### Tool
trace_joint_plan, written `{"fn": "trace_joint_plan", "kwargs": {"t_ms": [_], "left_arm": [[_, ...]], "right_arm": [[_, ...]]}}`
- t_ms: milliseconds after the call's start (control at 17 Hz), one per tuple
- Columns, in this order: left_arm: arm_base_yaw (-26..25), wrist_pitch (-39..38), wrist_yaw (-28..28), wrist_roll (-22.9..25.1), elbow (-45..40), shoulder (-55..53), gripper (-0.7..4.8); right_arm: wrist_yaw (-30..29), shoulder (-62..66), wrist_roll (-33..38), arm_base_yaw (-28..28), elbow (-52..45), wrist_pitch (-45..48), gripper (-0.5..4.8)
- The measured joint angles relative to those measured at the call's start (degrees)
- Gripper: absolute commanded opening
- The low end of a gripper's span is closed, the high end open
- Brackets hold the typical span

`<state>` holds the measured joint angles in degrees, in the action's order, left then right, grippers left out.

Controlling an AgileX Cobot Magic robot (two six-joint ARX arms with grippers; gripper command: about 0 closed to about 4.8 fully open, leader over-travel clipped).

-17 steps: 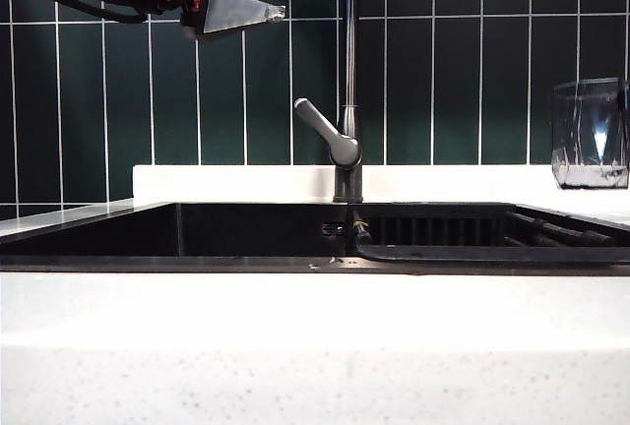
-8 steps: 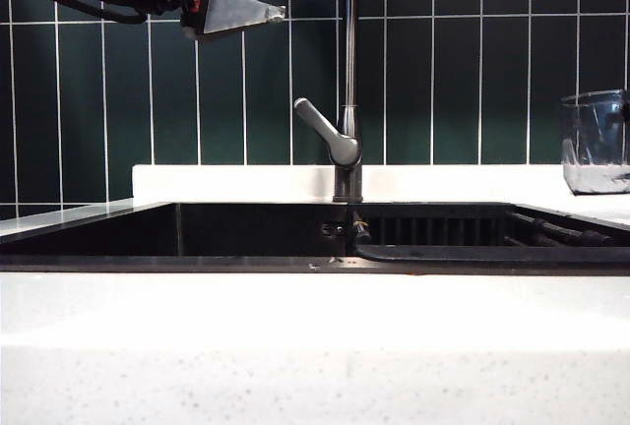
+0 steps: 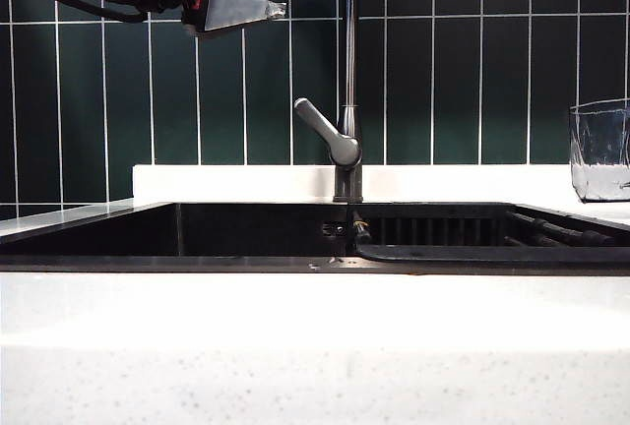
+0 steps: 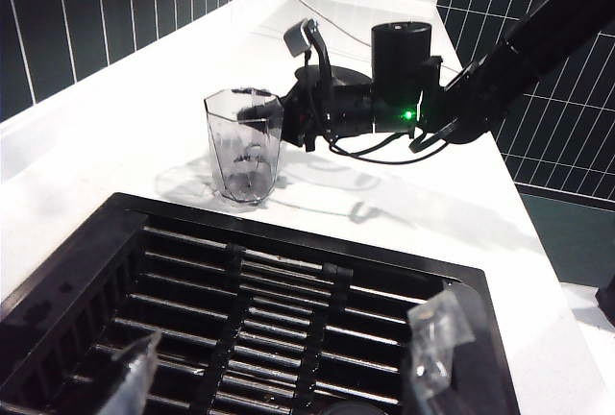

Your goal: Pick up the mug next to the sink, go to the faucet to get some water, pour the water into the sink, and finally put the mug back to its place.

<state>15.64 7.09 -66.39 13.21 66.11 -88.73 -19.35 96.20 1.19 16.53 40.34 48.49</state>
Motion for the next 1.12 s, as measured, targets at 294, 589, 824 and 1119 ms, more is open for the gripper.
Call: {"fn": "trace_joint_plan", "kwargs": {"t_ms": [294,589,824,1119], "left_arm": [[0.00,0.00,0.00,0.00,0.00,0.00,3.35],[0.02,0.02,0.00,0.00,0.00,0.00,3.35],[0.02,0.68,0.00,0.00,0.00,0.00,3.35],[0.04,0.79,0.00,0.00,0.00,0.00,3.35]], "right_arm": [[-2.38,3.61,0.02,0.00,0.04,3.48,-0.06],[-2.62,3.76,0.00,0.02,0.04,4.57,-0.06],[-2.99,3.76,-0.07,0.07,0.04,4.61,-0.06],[-3.23,4.02,-0.20,0.09,0.04,4.76,-0.06]]}}
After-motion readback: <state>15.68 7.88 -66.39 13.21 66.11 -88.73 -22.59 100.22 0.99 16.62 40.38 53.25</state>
